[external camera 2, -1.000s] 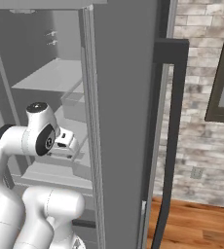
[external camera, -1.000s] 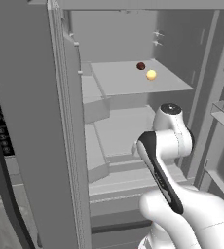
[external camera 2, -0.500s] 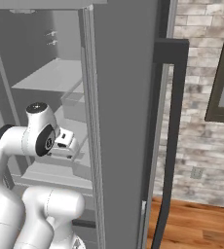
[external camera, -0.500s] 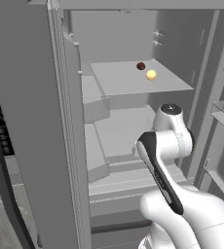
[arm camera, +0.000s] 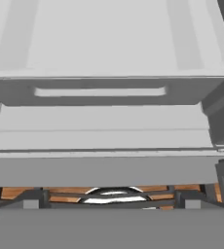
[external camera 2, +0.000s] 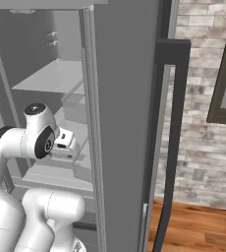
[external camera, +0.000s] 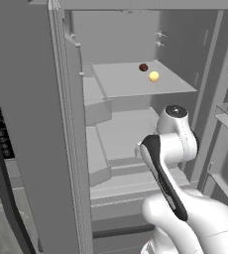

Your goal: Pick the egg and butter from the fridge and place them by the bowl for mixing.

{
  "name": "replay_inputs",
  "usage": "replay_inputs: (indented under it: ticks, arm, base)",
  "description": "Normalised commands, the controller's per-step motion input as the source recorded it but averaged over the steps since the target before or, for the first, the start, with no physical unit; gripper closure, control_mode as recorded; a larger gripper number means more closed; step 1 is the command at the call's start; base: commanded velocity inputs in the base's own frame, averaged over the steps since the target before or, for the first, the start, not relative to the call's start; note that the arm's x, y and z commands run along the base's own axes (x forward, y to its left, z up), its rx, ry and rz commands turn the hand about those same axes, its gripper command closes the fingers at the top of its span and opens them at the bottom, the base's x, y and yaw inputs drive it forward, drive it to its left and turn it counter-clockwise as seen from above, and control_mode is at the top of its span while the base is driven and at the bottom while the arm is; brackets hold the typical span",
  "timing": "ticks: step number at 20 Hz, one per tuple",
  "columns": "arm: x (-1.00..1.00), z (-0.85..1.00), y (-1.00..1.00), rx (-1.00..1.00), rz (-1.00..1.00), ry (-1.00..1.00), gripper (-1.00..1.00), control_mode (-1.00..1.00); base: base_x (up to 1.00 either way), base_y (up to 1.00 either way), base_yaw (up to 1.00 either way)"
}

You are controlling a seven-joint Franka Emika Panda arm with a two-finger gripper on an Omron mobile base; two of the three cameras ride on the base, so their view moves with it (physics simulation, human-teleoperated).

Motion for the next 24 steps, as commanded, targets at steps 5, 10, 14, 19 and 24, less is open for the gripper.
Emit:
replay_inputs:
  ticks: [5, 10, 14, 19, 24]
  arm:
    - [0.01, 0.36, 0.1, 0.01, 0.0, -0.4, -1.0, -1.0]
    - [0.09, 0.49, 0.12, 0.0, 0.0, -0.33, -1.0, -1.0]
    - [0.19, 0.6, 0.05, 0.0, -0.07, -0.1, -1.0, -1.0]
    - [0.13, 0.66, 0.0, 0.03, -0.01, 0.01, -1.0, -1.0]
    - [0.13, 0.65, -0.07, 0.04, 0.0, 0.01, -1.0, -1.0]
  base:
    - [0.0, 0.0, 0.0]
    - [0.0, 0.0, 0.0]
    - [0.0, 0.0, 0.0]
    - [0.0, 0.0, 0.0]
    - [0.0, 0.0, 0.0]
